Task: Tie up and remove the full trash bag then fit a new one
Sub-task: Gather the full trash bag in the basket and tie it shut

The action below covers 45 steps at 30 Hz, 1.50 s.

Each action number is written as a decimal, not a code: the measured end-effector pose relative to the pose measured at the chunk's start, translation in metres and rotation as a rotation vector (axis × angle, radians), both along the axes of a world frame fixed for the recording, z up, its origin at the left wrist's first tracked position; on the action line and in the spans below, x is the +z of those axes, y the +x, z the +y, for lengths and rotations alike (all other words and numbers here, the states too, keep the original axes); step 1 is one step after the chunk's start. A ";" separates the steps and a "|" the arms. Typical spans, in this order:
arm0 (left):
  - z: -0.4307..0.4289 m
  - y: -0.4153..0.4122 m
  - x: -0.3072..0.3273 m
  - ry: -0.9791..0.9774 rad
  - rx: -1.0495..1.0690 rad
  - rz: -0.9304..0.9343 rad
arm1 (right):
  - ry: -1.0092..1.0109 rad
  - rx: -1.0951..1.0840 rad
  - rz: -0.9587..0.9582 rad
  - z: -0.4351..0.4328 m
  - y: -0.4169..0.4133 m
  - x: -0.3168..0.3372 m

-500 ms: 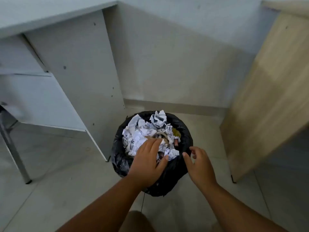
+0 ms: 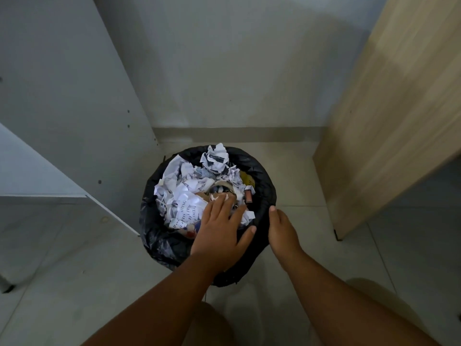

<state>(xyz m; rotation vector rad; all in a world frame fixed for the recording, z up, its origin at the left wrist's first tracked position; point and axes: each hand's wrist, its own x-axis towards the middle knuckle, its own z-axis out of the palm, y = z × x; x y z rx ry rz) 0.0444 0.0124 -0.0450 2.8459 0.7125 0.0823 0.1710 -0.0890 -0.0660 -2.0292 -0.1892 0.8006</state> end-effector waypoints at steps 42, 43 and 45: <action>0.126 0.112 0.106 -0.989 0.140 -0.565 | 0.464 0.110 0.026 0.083 0.064 0.121; 0.128 0.115 0.108 -0.985 0.128 -0.575 | 0.456 0.153 -0.005 0.088 0.064 0.124; 0.135 0.117 0.110 -0.959 0.095 -0.567 | 0.470 0.207 -0.018 0.098 0.064 0.132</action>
